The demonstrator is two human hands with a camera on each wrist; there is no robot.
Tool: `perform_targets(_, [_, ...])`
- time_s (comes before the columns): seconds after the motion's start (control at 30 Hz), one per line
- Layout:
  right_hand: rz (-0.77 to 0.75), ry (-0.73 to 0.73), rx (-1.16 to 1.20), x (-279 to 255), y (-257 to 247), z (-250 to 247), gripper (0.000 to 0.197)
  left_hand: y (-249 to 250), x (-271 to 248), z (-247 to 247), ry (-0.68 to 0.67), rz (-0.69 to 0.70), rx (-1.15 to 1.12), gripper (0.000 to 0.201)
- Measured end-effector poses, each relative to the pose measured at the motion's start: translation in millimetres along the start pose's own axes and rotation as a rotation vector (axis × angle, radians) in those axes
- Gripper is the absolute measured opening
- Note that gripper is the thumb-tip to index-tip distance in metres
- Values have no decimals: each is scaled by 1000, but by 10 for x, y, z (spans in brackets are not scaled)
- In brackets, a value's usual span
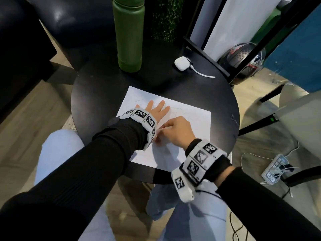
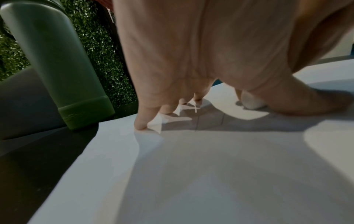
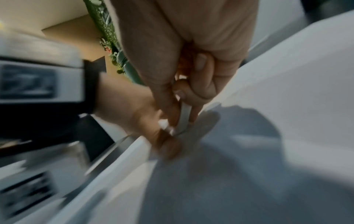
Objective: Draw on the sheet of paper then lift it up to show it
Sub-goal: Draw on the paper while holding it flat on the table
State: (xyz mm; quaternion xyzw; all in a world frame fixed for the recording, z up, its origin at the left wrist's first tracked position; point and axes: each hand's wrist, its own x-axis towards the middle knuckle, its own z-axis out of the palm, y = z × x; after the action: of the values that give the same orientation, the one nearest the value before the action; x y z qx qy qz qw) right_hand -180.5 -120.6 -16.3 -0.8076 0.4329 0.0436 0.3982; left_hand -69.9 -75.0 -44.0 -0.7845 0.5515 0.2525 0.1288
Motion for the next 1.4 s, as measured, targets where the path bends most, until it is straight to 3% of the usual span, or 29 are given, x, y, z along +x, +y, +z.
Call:
perform_targets(0.17, [46, 173, 60, 115, 39, -160, 13, 58, -58, -6, 28, 24, -33, 129])
perform_targets(0.33, [7, 27, -9, 28, 21, -38, 13, 65, -58, -2, 25, -6, -31, 120])
perform_targets(0.57, [13, 135, -33, 145, 54, -218, 16, 19, -201, 31, 30, 47, -69, 111])
perform_targets(0.77, [-81, -48, -62, -35, 149, -63, 15, 37, -206, 103, 62, 41, -23, 117])
perform_targets(0.93, [-60, 143, -18, 83, 145, -232, 16, 55, -161, 100, 35, 38, -16, 125])
perform_targets(1.13, [-178, -122, -186, -195, 256, -74, 19, 102, -136, 152, 50, 17, -3, 124])
perform_targets(1.3, [-130, 80, -27, 36, 146, -207, 17, 72, -157, 109, 20, 27, -12, 127])
perform_targets(1.4, [-152, 28, -73, -162, 248, -129, 19, 76, -166, 110, 28, 26, 4, 128])
